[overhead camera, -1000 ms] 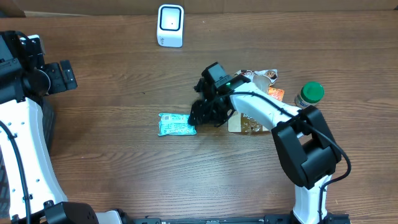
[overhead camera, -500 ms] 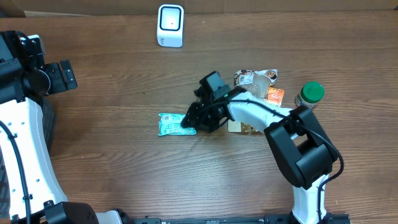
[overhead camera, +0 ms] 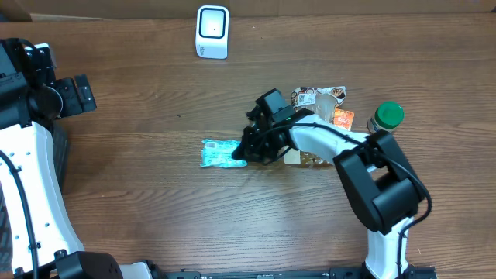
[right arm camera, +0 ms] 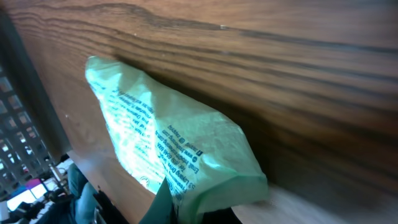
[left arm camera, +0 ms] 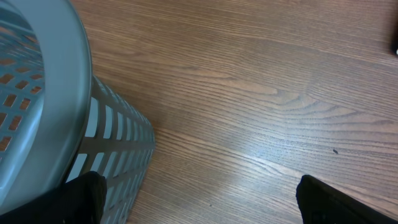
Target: Scan the item barcode
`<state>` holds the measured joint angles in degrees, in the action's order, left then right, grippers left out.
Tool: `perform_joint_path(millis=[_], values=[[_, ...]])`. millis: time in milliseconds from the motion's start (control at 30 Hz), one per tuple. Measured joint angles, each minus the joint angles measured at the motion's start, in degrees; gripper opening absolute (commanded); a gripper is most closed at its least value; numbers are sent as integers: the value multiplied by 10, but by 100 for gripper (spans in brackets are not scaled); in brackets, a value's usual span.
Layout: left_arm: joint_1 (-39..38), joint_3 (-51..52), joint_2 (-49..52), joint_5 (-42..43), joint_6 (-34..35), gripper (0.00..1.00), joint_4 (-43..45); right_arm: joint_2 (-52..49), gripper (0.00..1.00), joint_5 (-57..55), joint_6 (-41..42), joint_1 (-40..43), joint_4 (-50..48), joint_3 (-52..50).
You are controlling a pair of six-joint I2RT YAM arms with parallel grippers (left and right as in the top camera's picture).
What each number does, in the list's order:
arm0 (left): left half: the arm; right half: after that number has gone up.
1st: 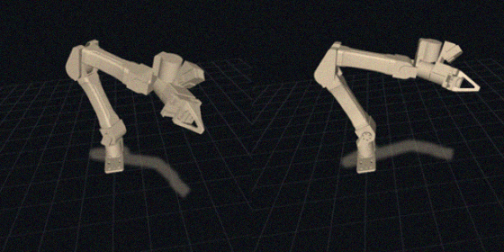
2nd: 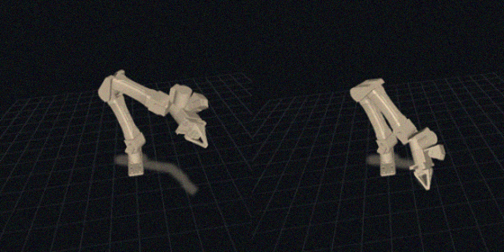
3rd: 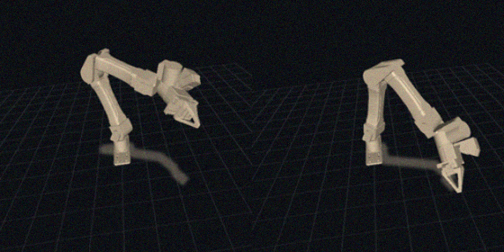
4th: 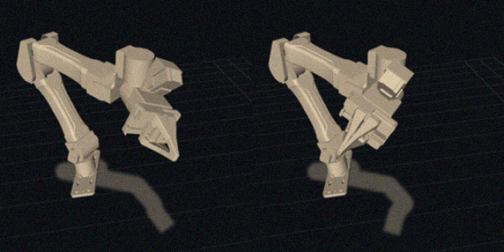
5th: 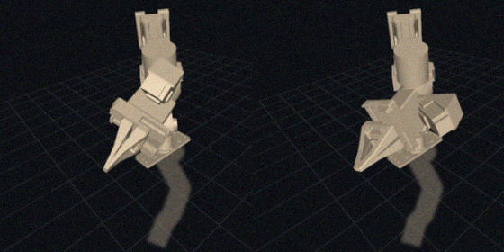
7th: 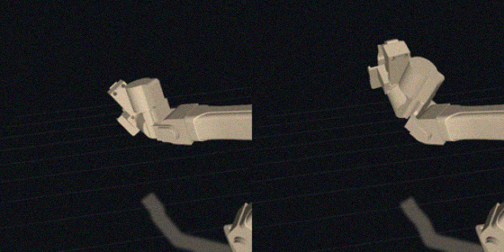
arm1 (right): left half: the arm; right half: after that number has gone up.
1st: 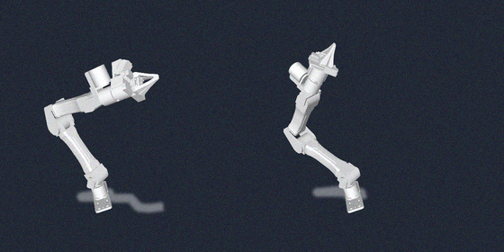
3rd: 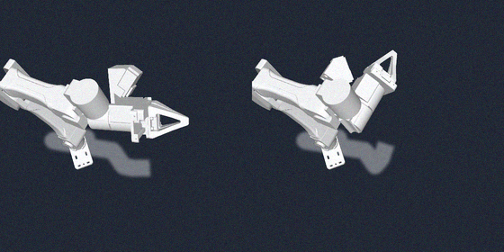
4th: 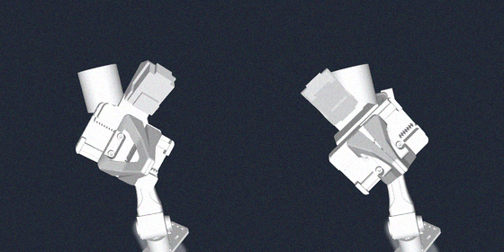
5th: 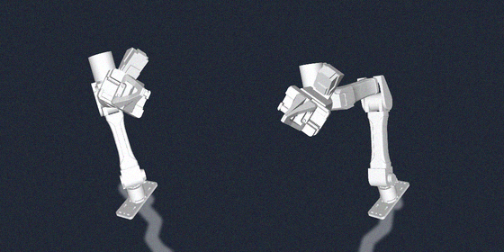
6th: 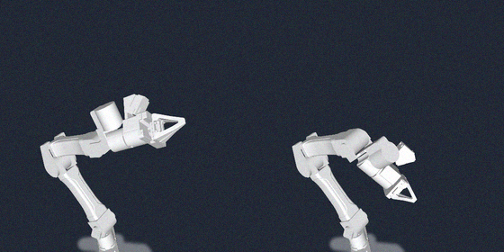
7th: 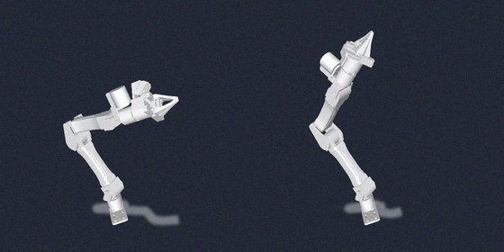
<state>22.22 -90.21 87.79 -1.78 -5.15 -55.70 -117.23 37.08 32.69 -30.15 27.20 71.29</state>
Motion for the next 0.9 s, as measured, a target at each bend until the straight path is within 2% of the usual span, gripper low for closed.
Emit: perform_joint_path(millis=[200, 333, 500, 633, 900], values=[[0, 0, 0, 0, 0, 100, 0, 131, 4, -3, -58, 19, 51, -5], [0, 0, 0, 0, 0, 100, 0, 264, 4, -20, -76, 20, 93, -5], [0, 0, 0, 0, 0, 100, 0, 377, 4, -61, -86, 20, 148, -5], [0, 0, 0, 0, 0, 100, 0, 412, 4, -73, -87, 20, 166, -5], [0, 0, 0, 0, 0, 100, 0, 413, 4, -75, -88, 20, 187, -5]])
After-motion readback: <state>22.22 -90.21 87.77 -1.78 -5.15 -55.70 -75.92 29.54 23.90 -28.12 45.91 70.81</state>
